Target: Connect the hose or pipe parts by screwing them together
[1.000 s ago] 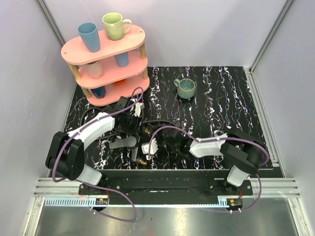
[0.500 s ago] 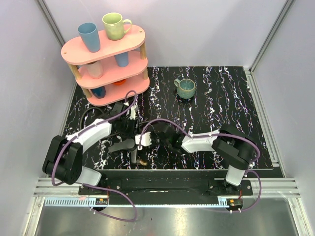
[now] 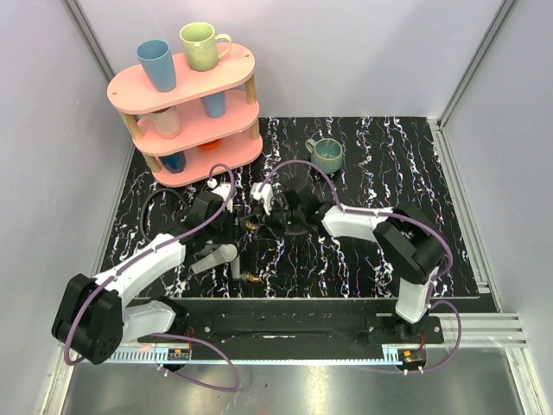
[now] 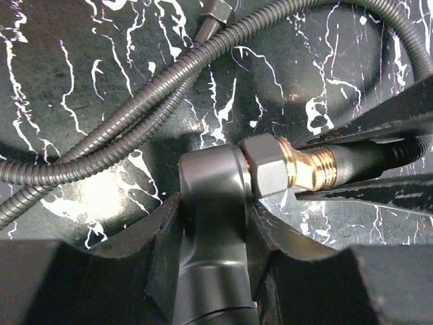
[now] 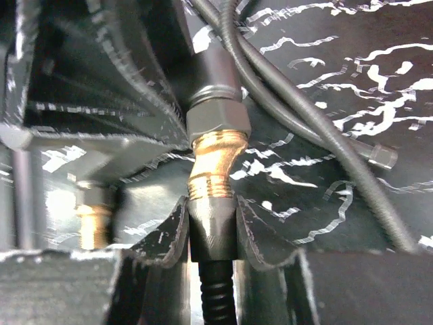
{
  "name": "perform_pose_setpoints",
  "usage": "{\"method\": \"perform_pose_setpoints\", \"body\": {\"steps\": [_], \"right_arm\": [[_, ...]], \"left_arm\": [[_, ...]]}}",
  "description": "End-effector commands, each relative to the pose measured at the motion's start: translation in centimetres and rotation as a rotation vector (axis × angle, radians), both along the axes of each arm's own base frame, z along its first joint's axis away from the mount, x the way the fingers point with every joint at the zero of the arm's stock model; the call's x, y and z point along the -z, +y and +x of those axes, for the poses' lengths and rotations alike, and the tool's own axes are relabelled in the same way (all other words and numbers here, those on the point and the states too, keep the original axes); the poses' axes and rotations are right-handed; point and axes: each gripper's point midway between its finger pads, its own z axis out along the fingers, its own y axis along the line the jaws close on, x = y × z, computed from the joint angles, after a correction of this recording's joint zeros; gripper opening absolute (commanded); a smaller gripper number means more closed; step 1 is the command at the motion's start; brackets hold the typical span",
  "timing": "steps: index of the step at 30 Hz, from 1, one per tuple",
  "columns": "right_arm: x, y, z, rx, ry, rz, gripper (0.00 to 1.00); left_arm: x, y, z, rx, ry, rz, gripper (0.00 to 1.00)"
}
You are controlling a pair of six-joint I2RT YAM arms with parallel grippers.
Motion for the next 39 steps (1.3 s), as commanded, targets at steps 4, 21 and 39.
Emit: {"method": "perform_pose_setpoints", "body": {"steps": [4, 21, 39], "right_arm": [[-4.6, 3.2, -1.9, -0.058, 0.54, 0.361, 0.0], [-3.0, -3.8, 2.4, 0.134, -0.047, 0.079, 0.59], [-5.6, -4.4, 0.9, -0.042, -1.076, -0.378, 0.75]], "left_arm": [[-7.3, -5.4, 2.4, 0.106, -0.41, -0.251, 0.0], [-5.9, -4.5, 1.4, 0.157, -0.16, -0.161, 0.0], [-5.4, -3.9, 1.0, 0.201, 0.185, -0.139, 0.0]]}}
